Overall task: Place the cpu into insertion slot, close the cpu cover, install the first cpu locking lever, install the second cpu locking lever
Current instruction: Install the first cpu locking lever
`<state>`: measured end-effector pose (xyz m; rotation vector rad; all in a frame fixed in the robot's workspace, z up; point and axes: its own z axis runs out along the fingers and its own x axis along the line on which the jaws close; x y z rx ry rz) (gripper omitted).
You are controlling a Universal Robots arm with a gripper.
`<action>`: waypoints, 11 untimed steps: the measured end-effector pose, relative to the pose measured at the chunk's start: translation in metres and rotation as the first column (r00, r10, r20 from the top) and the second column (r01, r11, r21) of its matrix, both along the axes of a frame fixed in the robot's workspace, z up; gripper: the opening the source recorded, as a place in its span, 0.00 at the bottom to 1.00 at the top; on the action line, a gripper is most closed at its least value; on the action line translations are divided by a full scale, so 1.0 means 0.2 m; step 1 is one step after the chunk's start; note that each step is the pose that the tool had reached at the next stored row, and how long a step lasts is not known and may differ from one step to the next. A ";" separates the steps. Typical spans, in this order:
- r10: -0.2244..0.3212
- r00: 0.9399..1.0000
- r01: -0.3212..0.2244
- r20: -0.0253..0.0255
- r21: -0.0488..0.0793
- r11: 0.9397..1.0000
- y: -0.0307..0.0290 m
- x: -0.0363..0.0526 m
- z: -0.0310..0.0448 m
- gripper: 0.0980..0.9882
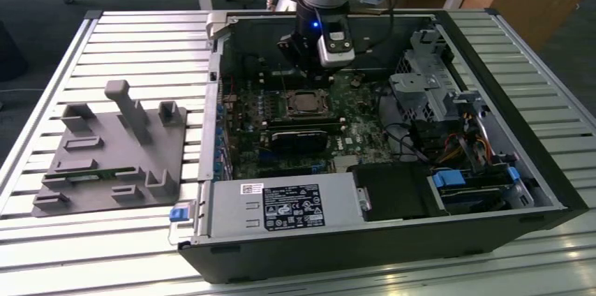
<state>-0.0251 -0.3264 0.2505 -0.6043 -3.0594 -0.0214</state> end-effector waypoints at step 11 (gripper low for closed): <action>0.198 0.980 -0.198 0.000 0.000 0.980 0.000 0.000 0.000 0.01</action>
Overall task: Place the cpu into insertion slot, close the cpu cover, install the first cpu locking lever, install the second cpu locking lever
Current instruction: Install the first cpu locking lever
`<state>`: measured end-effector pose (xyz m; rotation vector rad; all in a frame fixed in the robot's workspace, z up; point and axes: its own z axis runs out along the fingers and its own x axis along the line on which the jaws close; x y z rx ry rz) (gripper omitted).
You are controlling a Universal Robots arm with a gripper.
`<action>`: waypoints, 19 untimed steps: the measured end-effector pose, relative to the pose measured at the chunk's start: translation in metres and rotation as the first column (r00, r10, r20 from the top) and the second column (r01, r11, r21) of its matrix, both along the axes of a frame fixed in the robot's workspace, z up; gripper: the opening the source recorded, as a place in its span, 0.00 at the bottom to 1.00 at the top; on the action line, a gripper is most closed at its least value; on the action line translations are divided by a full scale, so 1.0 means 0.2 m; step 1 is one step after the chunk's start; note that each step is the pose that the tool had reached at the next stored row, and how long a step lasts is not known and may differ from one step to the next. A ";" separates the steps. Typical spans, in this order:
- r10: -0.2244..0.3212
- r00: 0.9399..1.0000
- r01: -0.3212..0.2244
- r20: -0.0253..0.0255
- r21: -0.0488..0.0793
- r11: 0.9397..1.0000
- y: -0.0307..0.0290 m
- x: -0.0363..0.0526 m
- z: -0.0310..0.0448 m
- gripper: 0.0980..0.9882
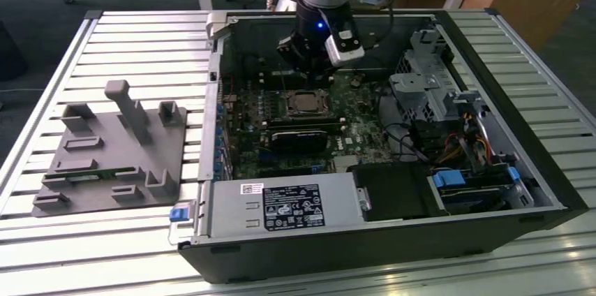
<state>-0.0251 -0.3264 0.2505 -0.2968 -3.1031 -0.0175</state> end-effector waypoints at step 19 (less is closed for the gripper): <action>0.178 0.984 -0.178 0.005 -0.001 0.984 0.000 -0.096 0.000 0.01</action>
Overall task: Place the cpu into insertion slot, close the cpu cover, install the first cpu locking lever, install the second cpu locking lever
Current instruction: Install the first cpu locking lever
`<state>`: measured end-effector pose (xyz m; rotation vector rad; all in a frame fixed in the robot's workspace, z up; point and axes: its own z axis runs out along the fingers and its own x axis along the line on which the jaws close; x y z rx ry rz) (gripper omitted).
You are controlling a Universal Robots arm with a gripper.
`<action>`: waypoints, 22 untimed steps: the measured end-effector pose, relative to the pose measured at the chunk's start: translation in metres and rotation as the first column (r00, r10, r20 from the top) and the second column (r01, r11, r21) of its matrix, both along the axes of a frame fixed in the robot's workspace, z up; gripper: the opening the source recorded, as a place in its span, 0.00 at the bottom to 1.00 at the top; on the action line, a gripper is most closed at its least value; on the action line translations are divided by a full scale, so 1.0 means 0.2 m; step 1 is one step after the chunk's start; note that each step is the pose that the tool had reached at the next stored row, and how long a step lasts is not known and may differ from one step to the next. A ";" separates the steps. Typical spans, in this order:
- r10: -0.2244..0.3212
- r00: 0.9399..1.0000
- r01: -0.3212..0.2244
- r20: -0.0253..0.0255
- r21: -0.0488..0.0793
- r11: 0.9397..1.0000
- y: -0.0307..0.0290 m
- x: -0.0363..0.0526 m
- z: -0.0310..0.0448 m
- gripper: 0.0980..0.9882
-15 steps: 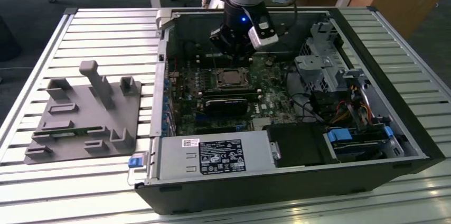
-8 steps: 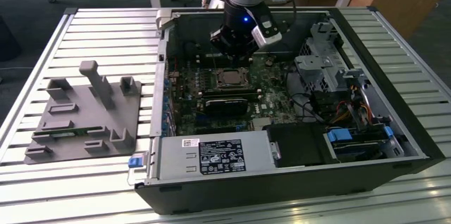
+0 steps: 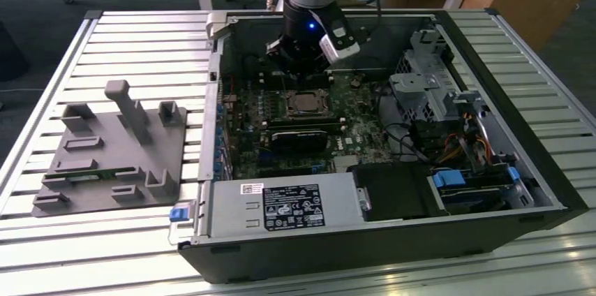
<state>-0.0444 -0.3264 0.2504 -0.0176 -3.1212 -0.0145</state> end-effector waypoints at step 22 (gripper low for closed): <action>0.000 1.000 0.000 0.026 0.009 1.000 0.029 -0.198 0.034 0.01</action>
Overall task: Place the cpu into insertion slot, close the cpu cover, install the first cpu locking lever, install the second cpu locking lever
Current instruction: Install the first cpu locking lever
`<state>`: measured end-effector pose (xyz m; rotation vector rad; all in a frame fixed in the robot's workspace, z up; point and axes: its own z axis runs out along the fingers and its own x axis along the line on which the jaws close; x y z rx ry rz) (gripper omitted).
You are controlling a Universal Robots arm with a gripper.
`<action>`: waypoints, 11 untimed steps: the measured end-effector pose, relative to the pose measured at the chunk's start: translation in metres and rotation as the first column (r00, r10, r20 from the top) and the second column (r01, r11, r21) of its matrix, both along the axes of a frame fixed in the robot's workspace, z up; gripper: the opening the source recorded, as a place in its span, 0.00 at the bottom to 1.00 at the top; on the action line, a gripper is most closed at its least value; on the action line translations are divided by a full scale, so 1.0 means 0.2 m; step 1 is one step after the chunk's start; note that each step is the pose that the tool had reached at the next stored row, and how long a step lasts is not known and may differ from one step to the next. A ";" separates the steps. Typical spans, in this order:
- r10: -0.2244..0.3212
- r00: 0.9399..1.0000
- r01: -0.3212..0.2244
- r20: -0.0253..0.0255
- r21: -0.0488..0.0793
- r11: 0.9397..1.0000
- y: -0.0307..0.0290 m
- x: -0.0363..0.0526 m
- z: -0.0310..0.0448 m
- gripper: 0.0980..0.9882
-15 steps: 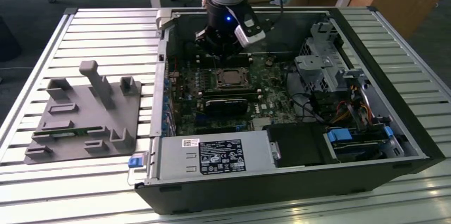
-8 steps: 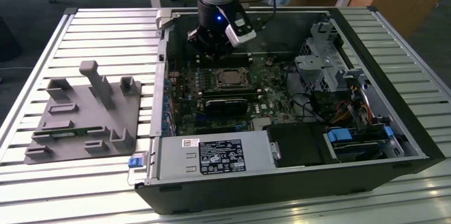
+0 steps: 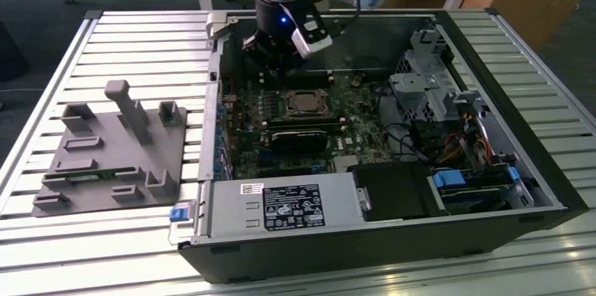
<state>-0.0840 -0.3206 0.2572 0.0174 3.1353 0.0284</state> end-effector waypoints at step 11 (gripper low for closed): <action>0.000 1.000 0.000 0.000 0.002 1.000 0.087 -0.049 0.001 0.01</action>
